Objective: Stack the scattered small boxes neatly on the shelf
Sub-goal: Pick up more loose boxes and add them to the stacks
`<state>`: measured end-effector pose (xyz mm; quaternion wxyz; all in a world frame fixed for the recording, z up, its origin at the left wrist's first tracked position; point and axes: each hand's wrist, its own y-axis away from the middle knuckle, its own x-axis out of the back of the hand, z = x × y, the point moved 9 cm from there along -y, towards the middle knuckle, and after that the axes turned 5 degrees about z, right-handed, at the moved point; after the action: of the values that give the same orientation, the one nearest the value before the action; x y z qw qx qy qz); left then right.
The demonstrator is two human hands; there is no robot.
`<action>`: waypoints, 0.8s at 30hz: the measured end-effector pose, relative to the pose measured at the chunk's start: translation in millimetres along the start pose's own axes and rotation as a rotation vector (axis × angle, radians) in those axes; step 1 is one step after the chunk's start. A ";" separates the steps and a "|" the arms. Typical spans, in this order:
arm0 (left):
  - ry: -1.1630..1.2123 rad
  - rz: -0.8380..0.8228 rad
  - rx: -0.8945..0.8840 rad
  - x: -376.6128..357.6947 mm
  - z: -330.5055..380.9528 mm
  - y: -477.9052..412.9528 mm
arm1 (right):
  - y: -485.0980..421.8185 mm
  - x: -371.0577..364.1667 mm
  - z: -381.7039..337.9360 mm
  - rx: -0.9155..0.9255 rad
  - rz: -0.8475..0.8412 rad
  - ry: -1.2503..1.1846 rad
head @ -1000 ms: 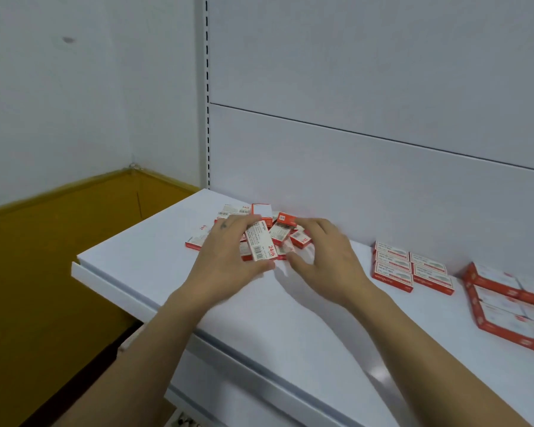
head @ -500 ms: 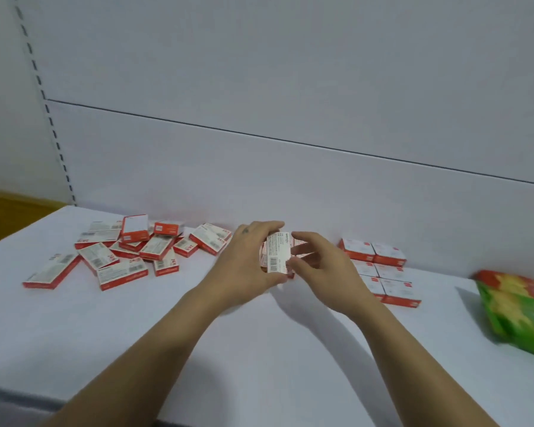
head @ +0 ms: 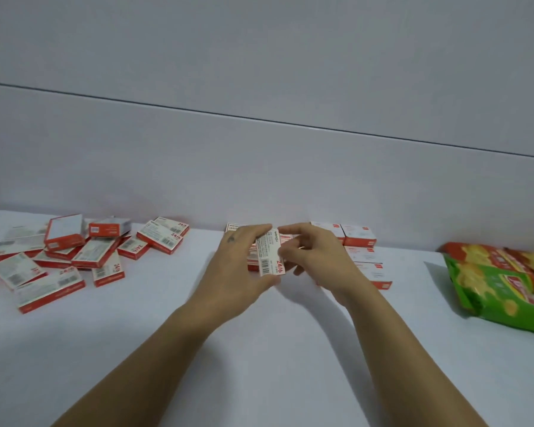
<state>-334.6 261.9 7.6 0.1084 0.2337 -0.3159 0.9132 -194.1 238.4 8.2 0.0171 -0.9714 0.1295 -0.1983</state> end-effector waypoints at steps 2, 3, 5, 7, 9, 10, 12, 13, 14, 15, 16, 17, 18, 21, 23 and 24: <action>0.002 -0.022 0.001 5.4 -1.5 1.5 | 2.4 -8.0 3.7 0.021 0.012 -0.047; 0.001 -0.031 -0.001 7.8 -1.4 1.5 | 3.4 -10.4 4.9 0.032 0.032 -0.070; 0.002 -0.038 -0.010 10.9 0.5 1.0 | 6.1 -12.0 8.3 0.042 0.072 -0.128; 0.015 -0.051 -0.019 10.3 4.6 2.0 | 10.4 -11.1 12.0 0.028 0.094 -0.189; 0.019 -0.086 -0.023 5.8 7.0 4.0 | 14.7 -7.2 14.2 0.012 0.120 -0.254; 0.020 -0.106 -0.023 3.1 7.0 5.5 | 16.6 -5.0 14.6 0.006 0.138 -0.289; 0.002 -0.144 -0.048 -1.3 7.8 8.2 | 18.9 -3.4 15.3 -0.020 0.163 -0.378; -0.014 -0.160 -0.073 -3.3 8.8 8.7 | 19.4 -5.0 16.2 -0.044 0.163 -0.424; -0.023 -0.170 -0.091 -5.0 9.1 8.8 | 19.5 -7.8 17.5 -0.070 0.152 -0.463; -0.021 -0.170 -0.094 -5.5 8.3 8.3 | 19.8 -11.3 18.7 -0.094 0.134 -0.499; -0.011 -0.155 -0.090 -4.8 7.4 7.1 | 19.7 -15.1 19.8 -0.115 0.115 -0.541; 0.006 -0.134 -0.085 -2.8 7.1 5.8 | 19.6 -18.1 20.7 -0.129 0.097 -0.583; 0.029 -0.113 -0.078 -0.4 7.0 4.2 | 19.2 -19.6 21.6 -0.137 0.087 -0.614; 0.155 -0.045 0.020 8.1 2.8 -1.0 | 17.1 -13.6 24.1 -0.124 0.137 -0.598; 0.404 -0.004 0.230 10.5 -12.5 -3.6 | 16.1 -3.2 24.1 -0.078 0.223 -0.448; 0.545 0.012 0.352 9.6 -22.2 -3.3 | 16.2 1.3 22.5 -0.051 0.262 -0.373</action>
<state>-349.8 278.9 -1.2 0.1413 -0.0061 -0.1138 0.9834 -188.1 222.0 -13.4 0.0418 -0.9663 0.2539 -0.0079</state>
